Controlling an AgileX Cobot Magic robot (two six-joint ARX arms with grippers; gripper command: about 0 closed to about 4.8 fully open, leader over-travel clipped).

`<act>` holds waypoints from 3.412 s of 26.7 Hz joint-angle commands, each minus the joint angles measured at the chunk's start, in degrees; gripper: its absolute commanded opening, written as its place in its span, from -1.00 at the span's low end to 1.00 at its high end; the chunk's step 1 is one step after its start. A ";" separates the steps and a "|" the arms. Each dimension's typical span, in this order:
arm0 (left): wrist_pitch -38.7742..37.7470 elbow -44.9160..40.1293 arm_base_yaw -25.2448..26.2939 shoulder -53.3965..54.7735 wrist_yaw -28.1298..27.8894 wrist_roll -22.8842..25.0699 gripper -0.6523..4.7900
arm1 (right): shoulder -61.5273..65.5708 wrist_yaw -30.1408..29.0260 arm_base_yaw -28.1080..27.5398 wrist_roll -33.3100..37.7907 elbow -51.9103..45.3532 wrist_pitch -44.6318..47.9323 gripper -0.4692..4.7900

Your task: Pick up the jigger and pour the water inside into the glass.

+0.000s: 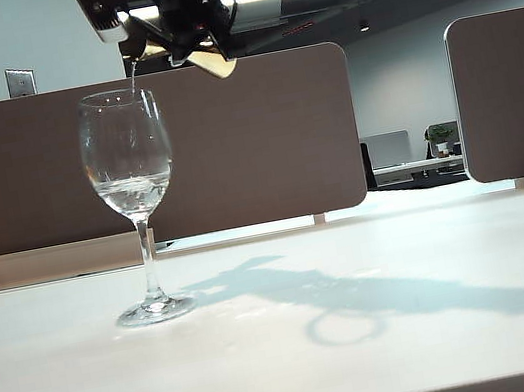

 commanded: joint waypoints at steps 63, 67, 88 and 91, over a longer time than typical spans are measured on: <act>-0.07 -0.02 0.09 0.07 0.22 0.39 -0.78 | -16.22 -29.83 -16.20 95.65 -70.31 64.89 -0.83; -0.09 -0.02 0.09 0.07 0.20 0.42 -0.78 | -15.28 -30.05 -16.20 95.65 -70.27 65.37 -0.83; -0.07 -0.02 0.09 0.07 0.20 0.39 -0.78 | -10.38 -23.71 -16.22 95.56 -67.89 62.73 -0.82; -0.07 0.00 0.09 0.07 0.22 0.39 -0.78 | -10.38 -23.74 -16.22 95.58 -67.73 62.10 -0.71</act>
